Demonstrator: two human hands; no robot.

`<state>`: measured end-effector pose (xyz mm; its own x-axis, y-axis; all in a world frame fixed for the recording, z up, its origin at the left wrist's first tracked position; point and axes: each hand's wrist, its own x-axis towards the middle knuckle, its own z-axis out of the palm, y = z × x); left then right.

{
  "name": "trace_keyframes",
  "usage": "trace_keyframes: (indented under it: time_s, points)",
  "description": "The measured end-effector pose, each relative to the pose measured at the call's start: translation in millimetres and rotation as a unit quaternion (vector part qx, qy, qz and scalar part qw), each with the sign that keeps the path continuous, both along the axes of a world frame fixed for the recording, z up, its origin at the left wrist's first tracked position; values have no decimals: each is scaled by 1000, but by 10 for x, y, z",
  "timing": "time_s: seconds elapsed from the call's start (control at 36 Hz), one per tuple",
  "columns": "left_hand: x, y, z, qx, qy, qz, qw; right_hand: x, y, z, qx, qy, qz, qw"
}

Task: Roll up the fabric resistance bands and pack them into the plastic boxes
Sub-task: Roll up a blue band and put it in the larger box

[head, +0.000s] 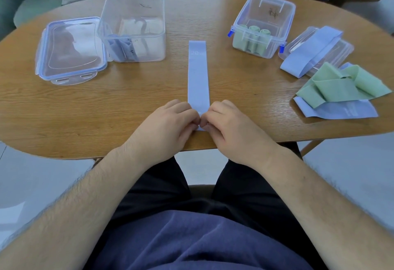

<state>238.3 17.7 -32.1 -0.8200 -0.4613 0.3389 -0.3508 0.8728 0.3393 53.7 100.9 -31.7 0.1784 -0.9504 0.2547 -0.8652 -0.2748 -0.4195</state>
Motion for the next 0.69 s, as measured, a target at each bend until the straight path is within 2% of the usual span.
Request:
trace_keyframes:
  time_s: [0.22, 0.69]
  points:
    - [66, -65, -5, 29, -15, -18, 999, -97, -9, 48, 63, -28, 6, 998]
    - [2, -56, -41, -25, -11, 23, 999, -50, -32, 30, 43, -60, -29, 997]
